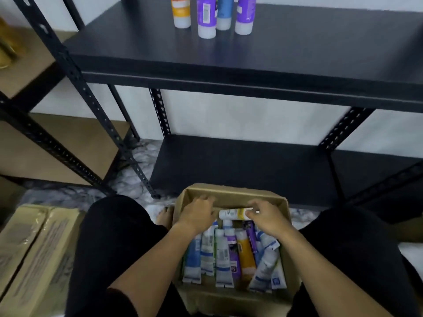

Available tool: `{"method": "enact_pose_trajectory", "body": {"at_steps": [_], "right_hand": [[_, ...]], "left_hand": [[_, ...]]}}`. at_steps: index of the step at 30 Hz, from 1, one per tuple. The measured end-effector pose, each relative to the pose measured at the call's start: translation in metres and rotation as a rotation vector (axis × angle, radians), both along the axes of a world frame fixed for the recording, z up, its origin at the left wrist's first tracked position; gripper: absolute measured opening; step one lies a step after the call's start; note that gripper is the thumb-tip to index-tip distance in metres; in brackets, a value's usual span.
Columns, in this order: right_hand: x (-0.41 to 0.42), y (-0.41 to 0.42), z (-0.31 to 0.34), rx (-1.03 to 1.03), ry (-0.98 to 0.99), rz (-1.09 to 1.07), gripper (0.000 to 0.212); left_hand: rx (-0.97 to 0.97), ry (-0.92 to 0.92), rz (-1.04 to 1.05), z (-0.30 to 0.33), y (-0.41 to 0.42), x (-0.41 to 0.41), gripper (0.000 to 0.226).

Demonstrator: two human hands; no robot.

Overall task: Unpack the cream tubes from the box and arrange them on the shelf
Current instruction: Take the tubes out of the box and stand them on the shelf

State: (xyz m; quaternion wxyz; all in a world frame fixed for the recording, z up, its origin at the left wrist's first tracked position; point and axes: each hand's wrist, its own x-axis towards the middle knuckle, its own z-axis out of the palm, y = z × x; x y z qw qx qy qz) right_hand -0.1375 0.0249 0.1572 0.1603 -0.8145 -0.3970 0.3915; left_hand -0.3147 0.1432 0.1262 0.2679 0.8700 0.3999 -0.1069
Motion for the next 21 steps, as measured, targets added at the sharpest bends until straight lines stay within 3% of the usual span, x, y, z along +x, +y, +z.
{"method": "enact_pose_trajectory", "body": {"at_steps": [9,21], "right_hand": [[-0.014,0.008,-0.053,-0.176,0.109,0.114,0.038],[-0.007,0.007,-0.074,-0.206,0.169,0.11,0.049]], "left_hand": [[-0.087,0.219,-0.258,-0.064,-0.014,-0.008,0.056],[-0.054,0.316,-0.313,-0.098,-0.011,-0.008,0.065]]}}
